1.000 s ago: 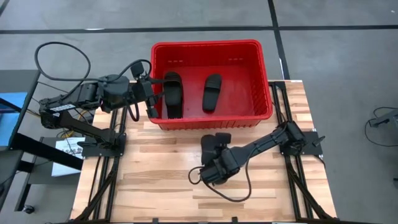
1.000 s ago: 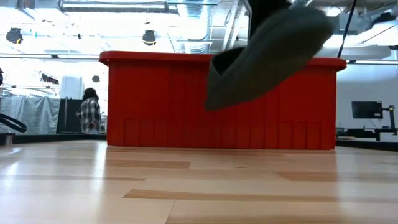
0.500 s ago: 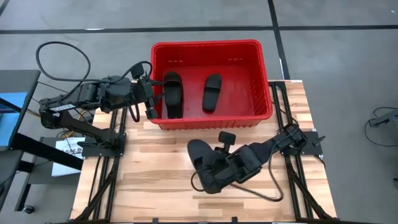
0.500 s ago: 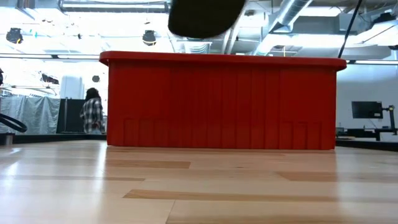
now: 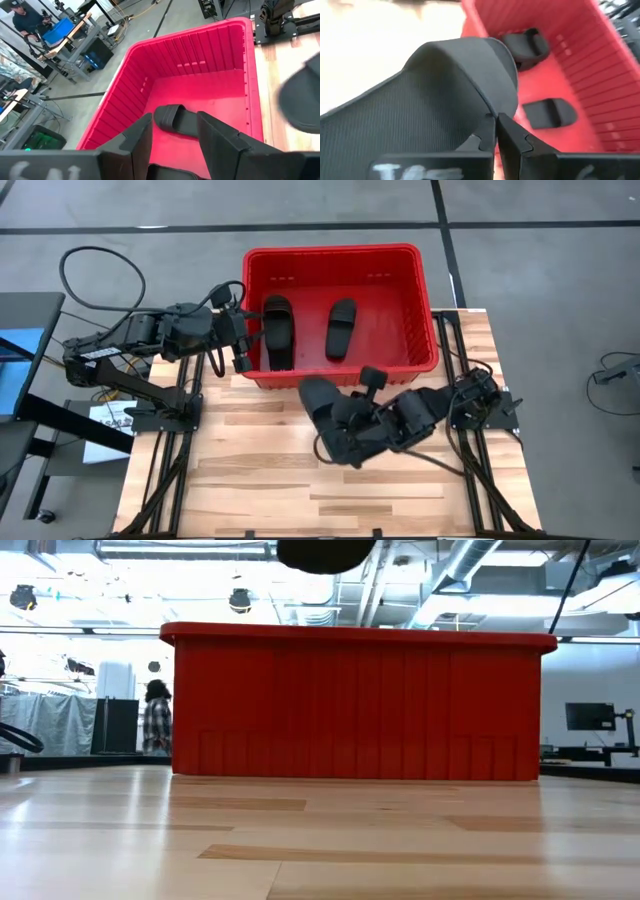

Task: Pick and place slides into bin
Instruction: Put the black slide into the red bin

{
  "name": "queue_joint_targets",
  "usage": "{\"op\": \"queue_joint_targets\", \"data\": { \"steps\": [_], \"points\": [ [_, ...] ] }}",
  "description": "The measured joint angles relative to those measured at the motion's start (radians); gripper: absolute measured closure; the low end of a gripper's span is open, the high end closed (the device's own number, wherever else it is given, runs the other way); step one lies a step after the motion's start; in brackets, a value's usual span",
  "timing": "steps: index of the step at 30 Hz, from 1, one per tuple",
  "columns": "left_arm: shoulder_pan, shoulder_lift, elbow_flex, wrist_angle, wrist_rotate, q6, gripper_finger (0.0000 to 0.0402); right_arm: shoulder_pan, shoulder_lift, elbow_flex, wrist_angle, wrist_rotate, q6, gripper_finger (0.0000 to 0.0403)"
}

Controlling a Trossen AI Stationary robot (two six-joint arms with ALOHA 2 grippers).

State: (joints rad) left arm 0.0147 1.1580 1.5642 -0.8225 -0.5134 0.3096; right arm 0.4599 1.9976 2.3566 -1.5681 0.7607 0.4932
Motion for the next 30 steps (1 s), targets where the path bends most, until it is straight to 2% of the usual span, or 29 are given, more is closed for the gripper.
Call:
{"op": "queue_joint_targets", "data": {
  "steps": [14, 30],
  "points": [
    [0.000, 0.000, 0.000, 0.001, 0.001, 0.000, 0.0256, -0.203, 0.001, 0.000, 0.006, 0.080, -0.245, 0.0403],
    [0.000, 0.000, 0.000, -0.007, 0.002, 0.000, 0.0256, -0.441, 0.001, 0.000, 0.067, 0.082, -0.483, 0.0403]
  ]
}}
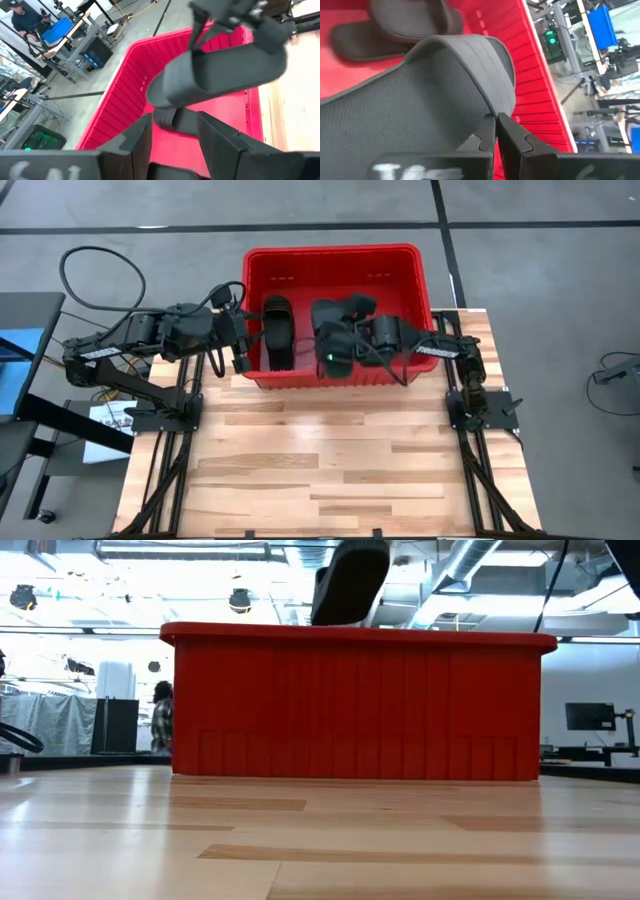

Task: Pick and place slides into bin
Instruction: Put the black slide into the red bin

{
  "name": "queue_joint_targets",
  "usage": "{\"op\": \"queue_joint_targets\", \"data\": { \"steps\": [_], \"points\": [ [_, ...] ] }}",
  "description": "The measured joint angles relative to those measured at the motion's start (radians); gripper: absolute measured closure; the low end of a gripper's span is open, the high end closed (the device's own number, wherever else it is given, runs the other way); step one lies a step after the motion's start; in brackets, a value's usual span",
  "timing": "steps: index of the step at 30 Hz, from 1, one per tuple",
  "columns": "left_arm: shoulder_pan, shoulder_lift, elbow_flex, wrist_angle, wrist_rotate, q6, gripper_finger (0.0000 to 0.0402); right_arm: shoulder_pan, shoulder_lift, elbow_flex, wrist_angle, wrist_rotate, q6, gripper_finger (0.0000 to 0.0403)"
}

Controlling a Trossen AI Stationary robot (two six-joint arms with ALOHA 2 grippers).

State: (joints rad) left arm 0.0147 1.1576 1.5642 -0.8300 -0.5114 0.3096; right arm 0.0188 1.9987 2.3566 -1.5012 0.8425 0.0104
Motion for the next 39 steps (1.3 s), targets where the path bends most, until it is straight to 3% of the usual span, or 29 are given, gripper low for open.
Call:
{"op": "queue_joint_targets", "data": {
  "steps": [9, 16, 25, 39],
  "points": [
    [0.000, 0.000, 0.000, -0.032, 0.001, -0.007, 0.0256, -0.122, 0.000, 0.000, 0.077, -0.012, -0.138, 0.0403],
    [0.000, 0.000, 0.000, -0.056, 0.006, -0.034, 0.0256, -0.198, 0.000, 0.000, 0.138, -0.084, -0.217, 0.0403],
    [0.000, 0.000, 0.000, -0.057, 0.009, -0.045, 0.0256, -0.308, 0.001, -0.001, 0.179, -0.124, -0.247, 0.0403],
    [0.000, 0.000, 0.000, -0.074, 0.009, -0.066, 0.0256, -0.409, 0.002, -0.181, 0.373, -0.197, -0.292, 0.0403]
  ]
}}
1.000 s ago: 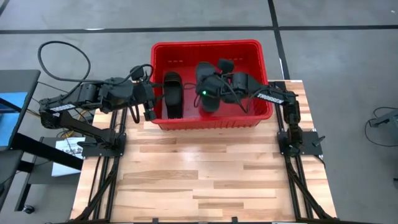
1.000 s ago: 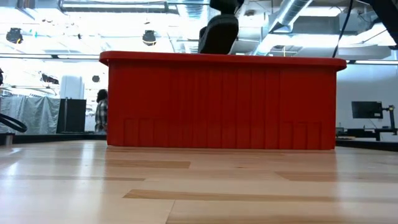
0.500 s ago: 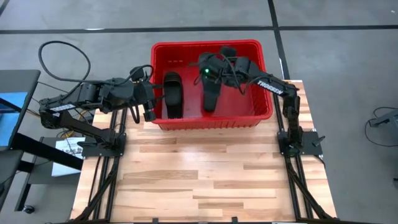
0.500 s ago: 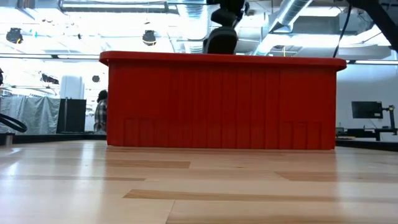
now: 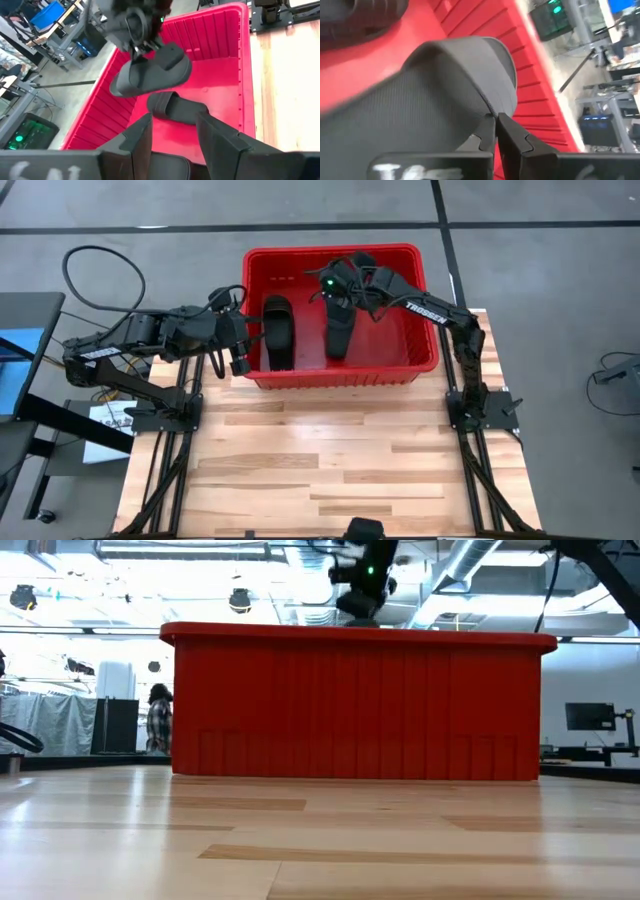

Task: Pick and place slides into bin
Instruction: Put the black slide into the red bin

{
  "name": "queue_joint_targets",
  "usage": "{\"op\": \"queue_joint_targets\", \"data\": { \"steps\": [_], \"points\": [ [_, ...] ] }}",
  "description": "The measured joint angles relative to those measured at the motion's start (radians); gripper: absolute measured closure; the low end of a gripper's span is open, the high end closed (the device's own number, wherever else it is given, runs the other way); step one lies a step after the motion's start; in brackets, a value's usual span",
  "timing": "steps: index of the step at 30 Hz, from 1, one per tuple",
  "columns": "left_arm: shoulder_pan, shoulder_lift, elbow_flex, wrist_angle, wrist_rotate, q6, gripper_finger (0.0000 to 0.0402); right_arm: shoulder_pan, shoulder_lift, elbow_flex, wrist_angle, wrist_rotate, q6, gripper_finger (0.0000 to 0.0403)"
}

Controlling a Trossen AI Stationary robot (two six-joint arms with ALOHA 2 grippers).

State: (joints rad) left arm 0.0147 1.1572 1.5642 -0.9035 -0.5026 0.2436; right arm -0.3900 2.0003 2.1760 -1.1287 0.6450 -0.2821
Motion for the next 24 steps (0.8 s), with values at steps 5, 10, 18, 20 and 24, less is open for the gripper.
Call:
{"op": "queue_joint_targets", "data": {
  "steps": [5, 10, 18, 20, 24],
  "points": [
    [0.000, 0.000, 0.000, -0.001, 0.000, -0.004, 0.0256, -0.020, 0.002, -0.089, 0.061, -0.033, -0.007, 0.0403],
    [0.000, 0.000, 0.000, -0.001, 0.000, -0.005, 0.0256, -0.031, 0.001, -0.186, 0.124, -0.059, -0.007, 0.0403],
    [0.000, 0.000, 0.000, -0.006, 0.000, -0.020, 0.0256, -0.044, 0.000, -0.320, 0.206, -0.075, 0.006, 0.0403],
    [0.000, 0.000, 0.000, -0.006, 0.000, -0.020, 0.0256, -0.045, 0.000, -0.348, 0.227, -0.083, 0.016, 0.0403],
    [0.000, 0.000, 0.000, -0.006, 0.000, -0.020, 0.0256, -0.051, 0.001, -0.396, 0.250, -0.110, 0.032, 0.0403]
  ]
}}
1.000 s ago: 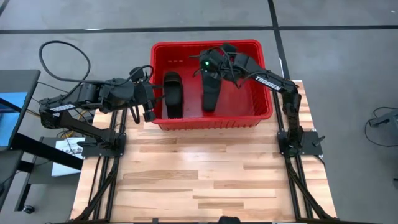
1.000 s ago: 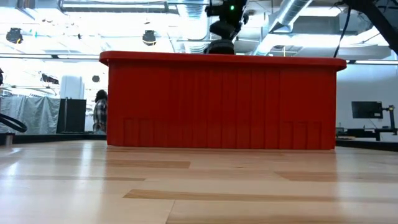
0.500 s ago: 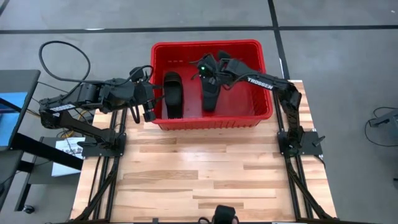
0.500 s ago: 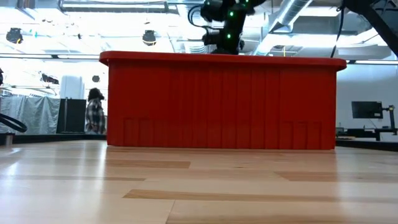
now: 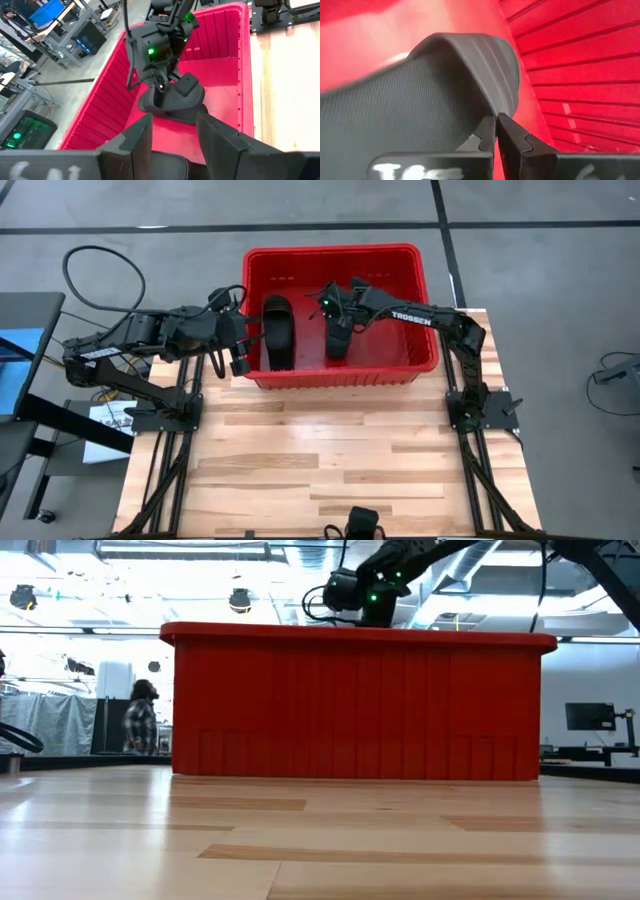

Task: Pick and place slides into bin
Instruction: Put the black slide into the red bin

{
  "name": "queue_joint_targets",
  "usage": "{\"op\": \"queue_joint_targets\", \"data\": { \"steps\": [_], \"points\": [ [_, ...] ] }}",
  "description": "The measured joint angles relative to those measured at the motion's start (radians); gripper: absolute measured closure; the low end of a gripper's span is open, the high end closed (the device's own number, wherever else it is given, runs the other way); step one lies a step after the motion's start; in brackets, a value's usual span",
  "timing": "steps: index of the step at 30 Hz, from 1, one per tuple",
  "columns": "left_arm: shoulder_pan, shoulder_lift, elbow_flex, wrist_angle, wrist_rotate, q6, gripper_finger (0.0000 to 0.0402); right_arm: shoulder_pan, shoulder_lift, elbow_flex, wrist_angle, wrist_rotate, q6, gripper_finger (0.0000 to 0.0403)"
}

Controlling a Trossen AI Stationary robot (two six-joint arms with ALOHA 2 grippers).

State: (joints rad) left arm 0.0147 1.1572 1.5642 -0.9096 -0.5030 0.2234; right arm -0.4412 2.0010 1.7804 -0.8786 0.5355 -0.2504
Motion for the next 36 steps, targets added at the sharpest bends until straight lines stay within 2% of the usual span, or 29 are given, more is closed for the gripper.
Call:
{"op": "queue_joint_targets", "data": {
  "steps": [10, 21, 36],
  "points": [
    [0.000, 0.000, 0.000, 0.001, 0.000, 0.000, 0.0256, -0.004, -0.004, -0.117, 0.088, -0.011, 0.017, 0.0403],
    [0.000, 0.000, 0.000, 0.001, 0.000, 0.000, 0.0256, -0.006, -0.004, -0.132, 0.109, -0.039, 0.033, 0.0399],
    [0.000, 0.000, 0.000, -0.005, 0.000, 0.007, 0.0256, -0.006, -0.001, -0.133, 0.102, -0.046, 0.015, 0.0304]
  ]
}}
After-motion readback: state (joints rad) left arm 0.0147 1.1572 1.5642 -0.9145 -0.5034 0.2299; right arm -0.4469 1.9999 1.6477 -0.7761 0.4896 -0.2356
